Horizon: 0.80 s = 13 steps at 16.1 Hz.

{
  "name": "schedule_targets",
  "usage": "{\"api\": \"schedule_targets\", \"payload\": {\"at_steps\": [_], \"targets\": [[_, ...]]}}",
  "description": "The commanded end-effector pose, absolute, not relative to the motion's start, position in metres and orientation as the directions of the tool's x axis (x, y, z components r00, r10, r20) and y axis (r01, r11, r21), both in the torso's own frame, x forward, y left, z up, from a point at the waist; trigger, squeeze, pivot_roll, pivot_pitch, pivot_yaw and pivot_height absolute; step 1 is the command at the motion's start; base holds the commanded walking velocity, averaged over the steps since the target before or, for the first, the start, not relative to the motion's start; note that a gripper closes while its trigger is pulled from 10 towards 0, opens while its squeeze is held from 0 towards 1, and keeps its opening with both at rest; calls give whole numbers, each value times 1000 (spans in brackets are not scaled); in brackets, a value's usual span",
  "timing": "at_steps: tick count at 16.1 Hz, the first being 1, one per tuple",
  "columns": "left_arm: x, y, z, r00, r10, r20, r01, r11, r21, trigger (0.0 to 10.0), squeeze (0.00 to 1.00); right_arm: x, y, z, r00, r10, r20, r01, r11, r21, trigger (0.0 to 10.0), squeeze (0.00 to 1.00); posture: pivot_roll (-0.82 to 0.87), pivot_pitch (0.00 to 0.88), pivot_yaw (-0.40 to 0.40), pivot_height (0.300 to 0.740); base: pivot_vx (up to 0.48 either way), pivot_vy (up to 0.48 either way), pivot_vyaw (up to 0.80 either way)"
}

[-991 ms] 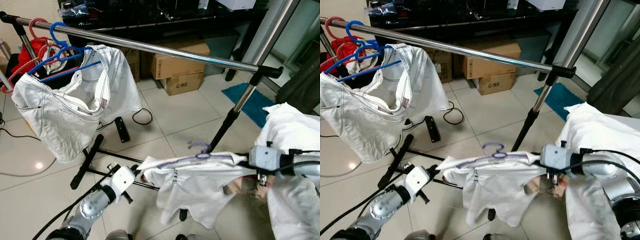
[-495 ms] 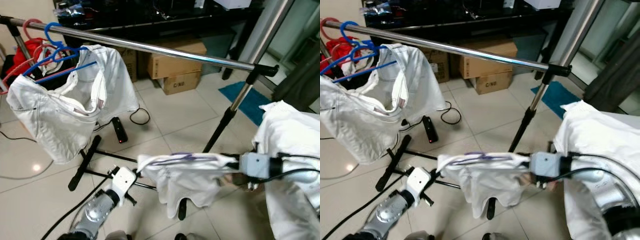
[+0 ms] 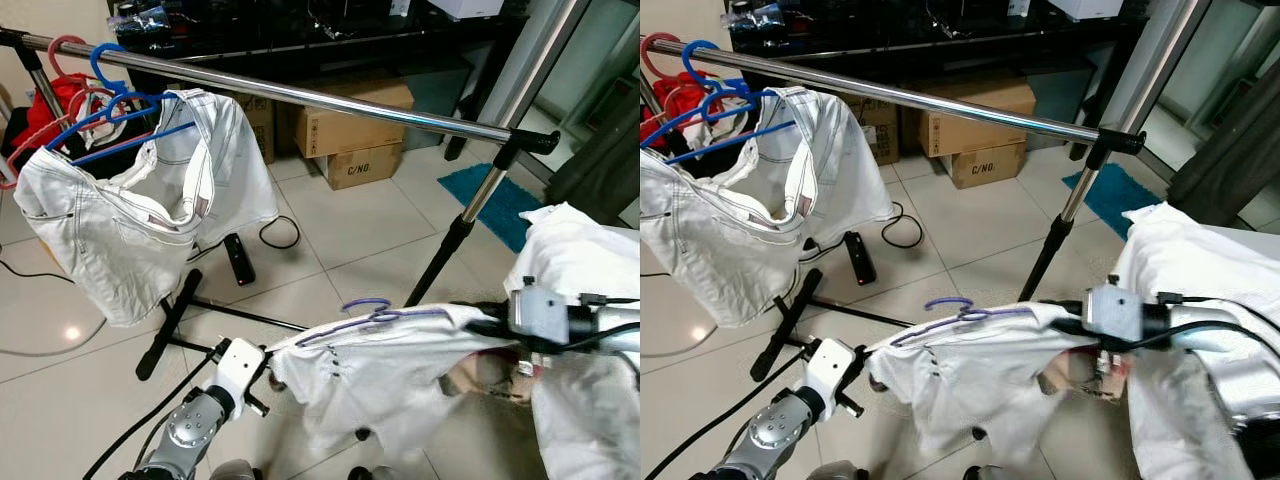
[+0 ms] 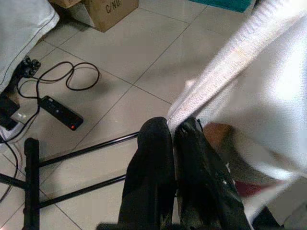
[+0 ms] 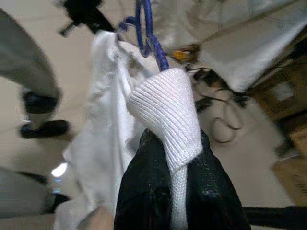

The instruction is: Hang hanger

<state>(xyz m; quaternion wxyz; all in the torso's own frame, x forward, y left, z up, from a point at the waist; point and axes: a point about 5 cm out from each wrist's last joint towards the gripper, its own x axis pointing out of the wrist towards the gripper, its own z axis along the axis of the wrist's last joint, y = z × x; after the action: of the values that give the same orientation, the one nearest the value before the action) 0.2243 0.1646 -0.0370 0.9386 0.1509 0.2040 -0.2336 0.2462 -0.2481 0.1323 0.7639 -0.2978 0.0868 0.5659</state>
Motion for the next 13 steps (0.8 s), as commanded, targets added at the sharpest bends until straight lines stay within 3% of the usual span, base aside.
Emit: {"api": "schedule_targets", "payload": {"at_steps": [1, 2, 7, 10, 13], "targets": [[206, 186, -53, 771, -284, -570, 452, 875, 176, 0, 0, 251, -264, 164, 413, 824, -387, -884, 260, -388, 0, 0, 39, 52, -70, 740, 0, 0, 0], [206, 188, -53, 769, -276, -576, 449, 876, 179, 0, 0, 252, -264, 167, 403, 837, -371, -894, 273, -356, 0, 0, 40, 52, -71, 740, 0, 0, 0], [183, 198, -68, 716, -206, -668, 422, 889, 178, 0, 0, 274, -256, 185, 562, 803, -200, -769, 418, -483, 0, 0, 49, 43, -79, 740, 0, 0, 0], [180, 180, -74, 701, -226, -676, 432, 889, 150, 0, 0, 264, -225, 171, 499, 859, -119, -830, 433, -351, 0, 0, 55, 41, -84, 740, 0, 0, 0], [190, 170, -69, 720, -256, -645, 444, 884, 145, 0, 0, 253, -216, 163, 420, 901, -107, -898, 395, -196, 0, 0, 55, 41, -80, 740, 0, 0, 0]]}}
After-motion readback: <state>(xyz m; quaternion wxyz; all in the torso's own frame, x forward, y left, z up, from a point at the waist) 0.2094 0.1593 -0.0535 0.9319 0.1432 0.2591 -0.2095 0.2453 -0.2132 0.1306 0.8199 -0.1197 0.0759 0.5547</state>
